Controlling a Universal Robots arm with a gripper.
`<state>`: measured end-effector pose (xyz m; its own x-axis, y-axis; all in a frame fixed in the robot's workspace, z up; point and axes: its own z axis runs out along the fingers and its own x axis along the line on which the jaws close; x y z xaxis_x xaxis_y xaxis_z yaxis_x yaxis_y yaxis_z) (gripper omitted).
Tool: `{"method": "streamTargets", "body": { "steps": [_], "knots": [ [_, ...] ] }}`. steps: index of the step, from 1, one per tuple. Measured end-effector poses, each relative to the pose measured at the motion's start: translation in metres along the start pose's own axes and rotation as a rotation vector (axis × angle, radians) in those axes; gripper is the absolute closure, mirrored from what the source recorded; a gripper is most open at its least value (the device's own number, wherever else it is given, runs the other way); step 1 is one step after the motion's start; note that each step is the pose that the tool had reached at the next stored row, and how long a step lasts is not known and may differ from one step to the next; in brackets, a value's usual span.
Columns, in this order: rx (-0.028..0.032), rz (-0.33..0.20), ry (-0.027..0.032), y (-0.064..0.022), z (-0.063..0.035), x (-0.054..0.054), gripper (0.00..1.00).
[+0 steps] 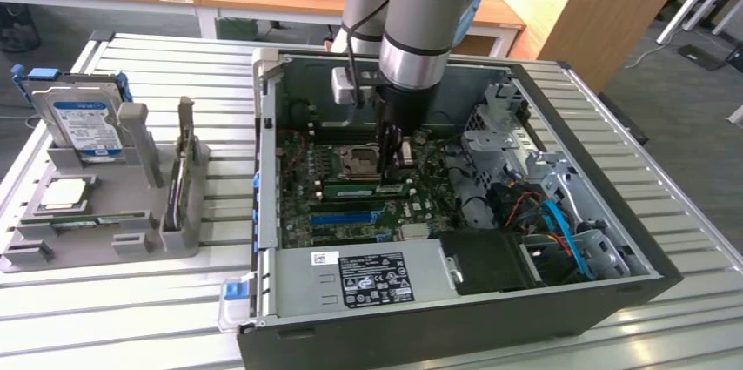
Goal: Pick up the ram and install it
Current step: 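Insert the ram into the slot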
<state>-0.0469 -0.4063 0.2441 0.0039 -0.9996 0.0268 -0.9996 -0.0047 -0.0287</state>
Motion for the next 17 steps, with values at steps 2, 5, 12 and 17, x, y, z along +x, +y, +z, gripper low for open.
{"method": "streamTargets", "body": {
  "steps": [2,5,12,17],
  "knots": [
    [0.0,0.0,-0.0001,-0.0001,-0.0033,0.0,0.69],
    [0.0,0.0,-0.0001,-0.0002,-0.0073,0.0,0.69],
    [0.0,0.0,0.0,-0.0004,-0.0138,0.0,0.69],
    [0.0,0.0,0.0,-0.0006,-0.0189,0.001,0.69]
  ]
}}
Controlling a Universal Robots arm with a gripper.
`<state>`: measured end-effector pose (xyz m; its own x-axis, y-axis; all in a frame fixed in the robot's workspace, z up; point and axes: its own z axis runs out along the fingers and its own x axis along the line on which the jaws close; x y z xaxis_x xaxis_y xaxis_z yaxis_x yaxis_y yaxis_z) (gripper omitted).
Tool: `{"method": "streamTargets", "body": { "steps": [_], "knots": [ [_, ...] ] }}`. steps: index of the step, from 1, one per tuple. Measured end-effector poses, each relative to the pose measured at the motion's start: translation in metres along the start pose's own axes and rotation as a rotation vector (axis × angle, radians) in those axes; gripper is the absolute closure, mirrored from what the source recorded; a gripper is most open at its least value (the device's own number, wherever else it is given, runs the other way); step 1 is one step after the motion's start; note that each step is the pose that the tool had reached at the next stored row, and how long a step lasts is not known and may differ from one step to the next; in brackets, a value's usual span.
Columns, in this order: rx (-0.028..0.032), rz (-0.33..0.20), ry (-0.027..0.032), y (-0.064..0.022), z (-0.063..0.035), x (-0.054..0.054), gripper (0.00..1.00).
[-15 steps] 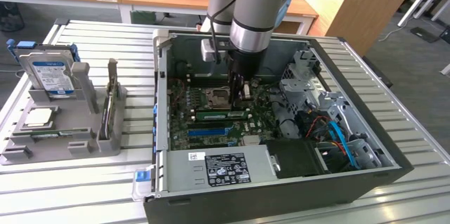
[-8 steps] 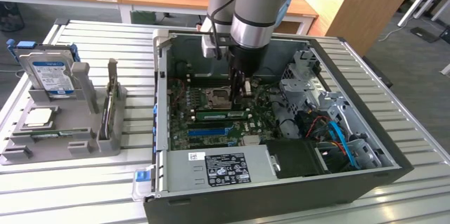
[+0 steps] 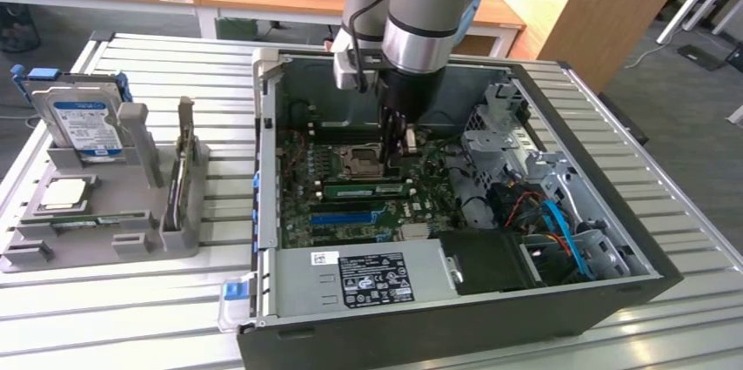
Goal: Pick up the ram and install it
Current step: 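Insert the ram into the slot, then press down the ram until it locks into place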
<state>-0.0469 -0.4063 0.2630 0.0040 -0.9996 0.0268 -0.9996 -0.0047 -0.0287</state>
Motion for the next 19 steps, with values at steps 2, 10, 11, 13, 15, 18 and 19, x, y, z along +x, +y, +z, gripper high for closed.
{"method": "streamTargets", "body": {
  "steps": [2,10,11,13,15,18,19],
  "knots": [
    [0.0,0.0,0.0001,0.0,-0.0019,0.0001,0.69],
    [0.0,0.0,-0.0001,-0.0001,-0.0035,0.0001,0.69],
    [0.0,0.0,0.0,-0.0001,-0.0035,0.0001,0.69],
    [0.0,0.0,-0.0004,-0.0001,-0.0035,0.0001,0.69],
    [-0.0001,0.0,-0.0005,-0.0001,-0.0036,0.0001,0.69],
    [0.0,0.0,-0.0006,-0.0001,-0.0035,0.0001,0.69],
    [0.0,0.0,-0.0006,-0.0001,-0.0035,0.0001,0.69]
  ]
}}
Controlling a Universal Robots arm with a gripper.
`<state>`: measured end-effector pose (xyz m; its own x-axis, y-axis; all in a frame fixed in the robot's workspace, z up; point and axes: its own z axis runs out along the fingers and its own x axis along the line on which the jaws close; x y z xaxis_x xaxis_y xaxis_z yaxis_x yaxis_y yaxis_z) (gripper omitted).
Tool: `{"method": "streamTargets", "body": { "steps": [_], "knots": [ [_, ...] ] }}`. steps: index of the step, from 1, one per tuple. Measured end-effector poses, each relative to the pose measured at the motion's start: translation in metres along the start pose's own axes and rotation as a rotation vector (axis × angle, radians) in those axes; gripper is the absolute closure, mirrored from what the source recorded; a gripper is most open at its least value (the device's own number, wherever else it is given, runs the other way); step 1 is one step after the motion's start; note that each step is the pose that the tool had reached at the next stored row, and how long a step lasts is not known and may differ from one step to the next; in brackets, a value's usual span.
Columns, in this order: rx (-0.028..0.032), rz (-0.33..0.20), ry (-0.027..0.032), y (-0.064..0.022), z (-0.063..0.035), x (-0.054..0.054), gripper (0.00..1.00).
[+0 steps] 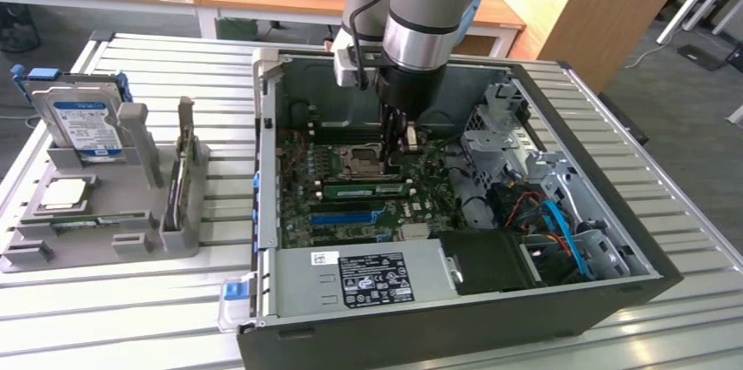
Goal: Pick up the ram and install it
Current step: 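Press down the ram until it locks into place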
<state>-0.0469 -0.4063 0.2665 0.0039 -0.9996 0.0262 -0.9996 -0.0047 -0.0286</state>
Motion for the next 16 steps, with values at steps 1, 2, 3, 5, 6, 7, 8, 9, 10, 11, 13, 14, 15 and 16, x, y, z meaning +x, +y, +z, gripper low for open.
{"method": "streamTargets", "body": {
  "steps": [1,2,3,5,6,7,8,9,10,11,13,14,15,16],
  "knots": [
    [0.0,0.0,0.0,0.0,0.0,0.0,0.69],
    [0.0,0.0,0.0001,0.0,0.0,0.0,0.71],
    [0.0,0.0,0.0,0.0,0.0,0.0,0.71],
    [0.0,0.0,0.0,0.0,0.0,0.0,0.77],
    [0.0,0.0,0.0,0.0,0.0,0.0,0.83],
    [0.0,0.0,-0.0001,0.0,0.0,0.0,0.89],
    [0.0,0.0,0.0,0.0,0.0,0.0,0.89],
    [0.0,0.0,0.0,0.0,0.0,0.0,0.89],
    [0.0,0.0,0.0,0.0,0.0,0.0,0.89],
    [0.0,0.0,-0.0001,0.0,0.0,0.0,0.89],
    [0.0002,0.0,-0.0002,-0.0011,0.0001,0.0,0.89],
    [0.0001,0.0,-0.0001,-0.0028,0.0001,0.0,0.89],
    [0.0001,0.0,-0.0001,-0.0049,0.0002,0.0,0.89],
    [0.0001,0.0,0.0,-0.0075,0.0002,0.0,0.89]
  ]
}}
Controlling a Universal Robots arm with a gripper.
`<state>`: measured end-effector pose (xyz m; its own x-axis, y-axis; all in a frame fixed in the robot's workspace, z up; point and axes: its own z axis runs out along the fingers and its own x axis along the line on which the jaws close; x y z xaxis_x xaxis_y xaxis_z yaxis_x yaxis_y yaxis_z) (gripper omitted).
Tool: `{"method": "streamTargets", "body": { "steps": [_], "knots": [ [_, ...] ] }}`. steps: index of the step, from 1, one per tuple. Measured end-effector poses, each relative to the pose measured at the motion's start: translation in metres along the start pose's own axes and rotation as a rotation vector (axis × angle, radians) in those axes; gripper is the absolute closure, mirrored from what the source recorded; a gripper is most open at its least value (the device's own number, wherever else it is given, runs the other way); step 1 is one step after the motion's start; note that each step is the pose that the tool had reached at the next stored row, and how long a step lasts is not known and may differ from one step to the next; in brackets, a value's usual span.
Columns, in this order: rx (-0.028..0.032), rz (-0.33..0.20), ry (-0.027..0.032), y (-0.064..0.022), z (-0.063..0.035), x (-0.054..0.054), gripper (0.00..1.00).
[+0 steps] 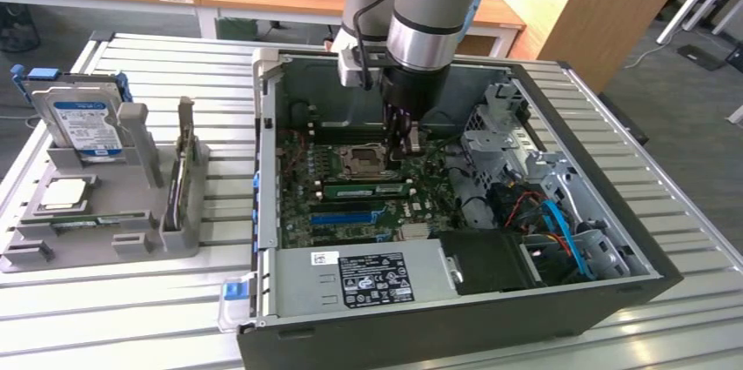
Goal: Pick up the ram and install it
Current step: 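Press down the ram until it locks into place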
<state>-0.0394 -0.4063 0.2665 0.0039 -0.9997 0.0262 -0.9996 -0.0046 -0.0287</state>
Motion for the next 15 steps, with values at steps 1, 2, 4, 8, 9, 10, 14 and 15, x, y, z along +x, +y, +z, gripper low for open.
{"method": "streamTargets", "body": {
  "steps": [1,2,4,8,9,10,14,15],
  "knots": [
    [0.0,0.0,0.0,-0.0026,0.0001,0.0,0.89],
    [0.0,0.0,0.0,-0.0052,0.0001,0.0,0.89],
    [0.0,0.0,-0.0001,-0.0103,0.0003,0.0,0.89],
    [0.0,0.0,0.0,-0.0203,0.0006,0.0,0.89],
    [-0.0001,0.0,0.0,-0.0223,0.0007,0.0,0.89],
    [-0.0001,0.0,-0.0001,-0.0241,0.0007,0.0,0.89],
    [-0.0001,0.0,0.0,-0.0276,0.0008,0.0,0.89],
    [-0.0001,0.0,0.0,-0.0276,0.0008,0.0,0.89]
  ]
}}
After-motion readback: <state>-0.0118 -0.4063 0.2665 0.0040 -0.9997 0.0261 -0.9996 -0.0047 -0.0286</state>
